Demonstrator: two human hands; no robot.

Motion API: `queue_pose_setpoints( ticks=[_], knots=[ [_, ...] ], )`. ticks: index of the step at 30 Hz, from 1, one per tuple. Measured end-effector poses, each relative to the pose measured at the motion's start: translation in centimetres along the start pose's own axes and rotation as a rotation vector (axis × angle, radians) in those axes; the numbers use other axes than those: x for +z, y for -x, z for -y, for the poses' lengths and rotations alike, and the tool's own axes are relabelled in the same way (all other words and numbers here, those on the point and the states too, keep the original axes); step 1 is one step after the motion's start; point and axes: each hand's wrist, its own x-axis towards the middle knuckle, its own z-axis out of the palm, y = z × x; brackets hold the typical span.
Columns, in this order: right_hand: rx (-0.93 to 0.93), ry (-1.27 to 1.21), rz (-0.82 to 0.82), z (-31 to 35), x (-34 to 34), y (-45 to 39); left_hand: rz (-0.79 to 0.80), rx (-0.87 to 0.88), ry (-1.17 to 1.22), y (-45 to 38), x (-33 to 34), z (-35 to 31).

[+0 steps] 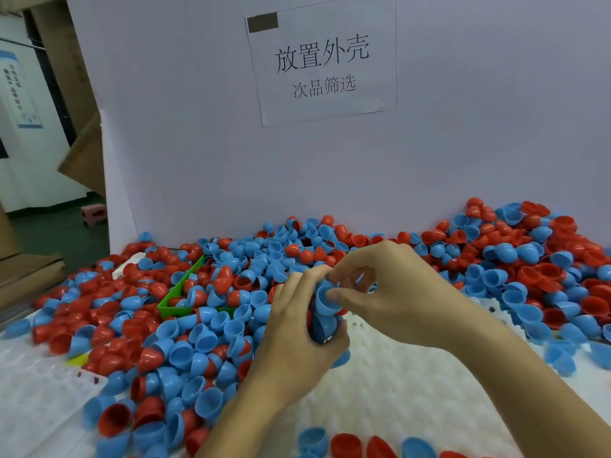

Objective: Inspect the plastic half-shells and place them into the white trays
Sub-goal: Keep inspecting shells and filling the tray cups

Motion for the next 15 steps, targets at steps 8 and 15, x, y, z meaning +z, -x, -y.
queue_pose_setpoints(
  ticks=[8,15],
  knots=[
    [0.005,-0.039,-0.052,-0.1,0.0,0.0,0.022,-0.059,0.037,0.3,0.0,0.0],
    [0.117,-0.132,-0.116,-2.3,-5.8,2.4,-0.074,-0.14,0.134,0.0,-0.7,0.7]
  ],
)
